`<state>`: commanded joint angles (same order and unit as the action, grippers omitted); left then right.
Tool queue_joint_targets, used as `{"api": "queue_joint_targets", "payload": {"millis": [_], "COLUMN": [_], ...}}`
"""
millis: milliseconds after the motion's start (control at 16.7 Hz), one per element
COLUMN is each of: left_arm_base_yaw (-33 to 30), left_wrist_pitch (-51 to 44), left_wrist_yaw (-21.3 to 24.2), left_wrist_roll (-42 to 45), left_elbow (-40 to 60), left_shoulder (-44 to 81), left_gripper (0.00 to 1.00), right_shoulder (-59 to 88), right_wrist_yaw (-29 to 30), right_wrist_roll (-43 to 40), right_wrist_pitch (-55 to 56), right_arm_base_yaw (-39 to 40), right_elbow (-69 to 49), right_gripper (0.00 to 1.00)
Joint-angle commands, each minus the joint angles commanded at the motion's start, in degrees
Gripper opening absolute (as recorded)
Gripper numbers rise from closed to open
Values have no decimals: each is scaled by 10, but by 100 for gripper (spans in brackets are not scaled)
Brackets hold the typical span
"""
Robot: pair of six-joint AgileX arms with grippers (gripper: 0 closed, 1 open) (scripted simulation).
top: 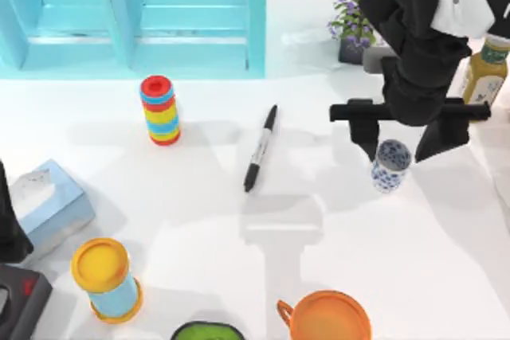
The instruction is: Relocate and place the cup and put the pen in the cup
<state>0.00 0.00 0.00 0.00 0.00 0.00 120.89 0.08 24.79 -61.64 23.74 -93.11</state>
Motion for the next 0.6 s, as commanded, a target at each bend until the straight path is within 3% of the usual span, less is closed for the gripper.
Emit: {"api": "queue_joint_targets", "payload": {"millis": [120,180,600], "left_arm_base_yaw": [0,0,0], "left_wrist_pitch": [0,0,0], "left_wrist_yaw": [0,0,0], "left_wrist_roll": [0,0,0], "left_elbow": [0,0,0], "left_shoulder": [0,0,0], "left_gripper": [100,100,100], "right_shoulder": [0,0,0], "right_wrist_yaw": [0,0,0], "right_wrist_roll": [0,0,0], "right_wrist_pitch": [0,0,0], "right_arm_base_yaw": [0,0,0], "right_elbow": [0,0,0], "right_gripper": [98,100,100]}}
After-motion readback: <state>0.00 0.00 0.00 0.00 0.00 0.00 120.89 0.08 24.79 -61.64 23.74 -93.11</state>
